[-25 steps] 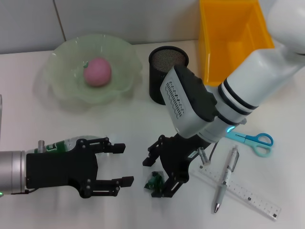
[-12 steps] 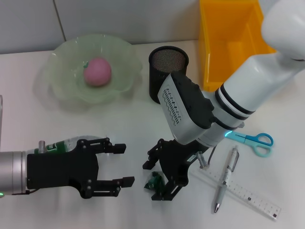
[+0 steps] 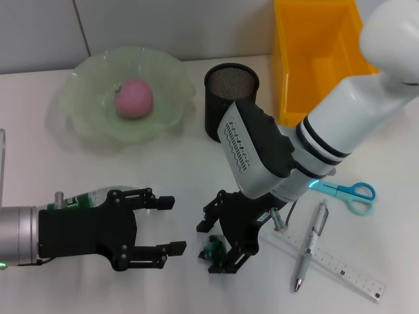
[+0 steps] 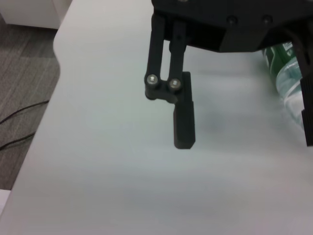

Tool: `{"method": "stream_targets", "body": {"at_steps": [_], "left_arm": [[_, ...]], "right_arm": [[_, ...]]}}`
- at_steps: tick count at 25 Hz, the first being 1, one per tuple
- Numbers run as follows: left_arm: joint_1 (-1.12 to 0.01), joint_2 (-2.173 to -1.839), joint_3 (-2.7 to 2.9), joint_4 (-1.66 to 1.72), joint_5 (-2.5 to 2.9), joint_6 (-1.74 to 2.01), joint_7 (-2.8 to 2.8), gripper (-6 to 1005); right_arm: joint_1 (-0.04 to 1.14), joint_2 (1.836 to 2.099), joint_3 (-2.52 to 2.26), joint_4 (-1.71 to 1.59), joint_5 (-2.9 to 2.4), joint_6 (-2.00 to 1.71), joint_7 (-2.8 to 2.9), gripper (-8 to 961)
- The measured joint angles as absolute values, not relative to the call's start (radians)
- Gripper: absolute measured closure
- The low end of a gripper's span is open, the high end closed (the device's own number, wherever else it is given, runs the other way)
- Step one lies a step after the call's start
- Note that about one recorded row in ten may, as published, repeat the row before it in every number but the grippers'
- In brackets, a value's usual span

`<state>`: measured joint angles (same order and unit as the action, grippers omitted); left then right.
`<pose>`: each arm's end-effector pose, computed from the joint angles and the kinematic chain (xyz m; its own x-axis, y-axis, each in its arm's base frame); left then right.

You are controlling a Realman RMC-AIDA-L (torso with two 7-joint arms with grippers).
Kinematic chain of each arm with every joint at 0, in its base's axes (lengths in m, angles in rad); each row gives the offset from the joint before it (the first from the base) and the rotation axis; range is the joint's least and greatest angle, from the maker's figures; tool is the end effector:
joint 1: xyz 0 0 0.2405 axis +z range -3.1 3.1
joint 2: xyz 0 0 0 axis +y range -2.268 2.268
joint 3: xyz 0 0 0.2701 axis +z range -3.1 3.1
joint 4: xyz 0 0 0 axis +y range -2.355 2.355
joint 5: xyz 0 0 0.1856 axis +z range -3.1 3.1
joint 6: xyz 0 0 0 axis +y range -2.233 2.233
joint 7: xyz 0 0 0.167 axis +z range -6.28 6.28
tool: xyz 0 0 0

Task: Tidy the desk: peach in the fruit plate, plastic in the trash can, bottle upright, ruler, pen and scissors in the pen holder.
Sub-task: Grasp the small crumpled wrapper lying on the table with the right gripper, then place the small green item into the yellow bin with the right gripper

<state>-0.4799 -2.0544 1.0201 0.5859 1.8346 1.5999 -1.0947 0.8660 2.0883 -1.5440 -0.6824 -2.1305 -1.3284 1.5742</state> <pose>-0.2424 0.2824 -0.0584 0.8862 0.1141 0.4491 0.1547 -0.9865 -0.0546 0.1776 0.3310 -0.1242 0.9773 0.1087 0.1820 0.0838 -0.9867 0.1391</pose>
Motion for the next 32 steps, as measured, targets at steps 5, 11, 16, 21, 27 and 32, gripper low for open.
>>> {"method": "stream_targets", "body": {"at_steps": [5,11,16,21,27,32], "left_arm": [[-0.480,-2.056,1.019,0.586,1.835,1.600,-1.093,222],[-0.480,-2.056,1.016,0.586,1.835,1.600,-1.092,222],[-0.480,-2.056,1.016,0.586,1.835,1.600,-1.092,222],[-0.480,-2.056,1.016,0.586,1.835,1.601,-1.092,222],[-0.478,-2.052,1.016,0.586,1.833,1.602,-1.097,222],[-0.481,-2.052,1.015,0.586,1.834,1.603,-1.099,222]], "right_arm": [[0.864,2.089,-1.547,-0.673,-2.127,-1.314,1.573,279],[0.868,2.089,-1.566,-0.672,-2.108,-1.314,1.572,406],[0.869,2.089,-1.568,-0.672,-2.107,-1.314,1.572,496],[0.870,2.089,-1.564,-0.681,-2.106,-1.323,1.578,518],[0.851,2.080,-1.482,-0.777,-2.112,-1.401,1.624,517],[0.817,2.075,-1.315,-0.929,-2.217,-1.504,1.682,516]]}}
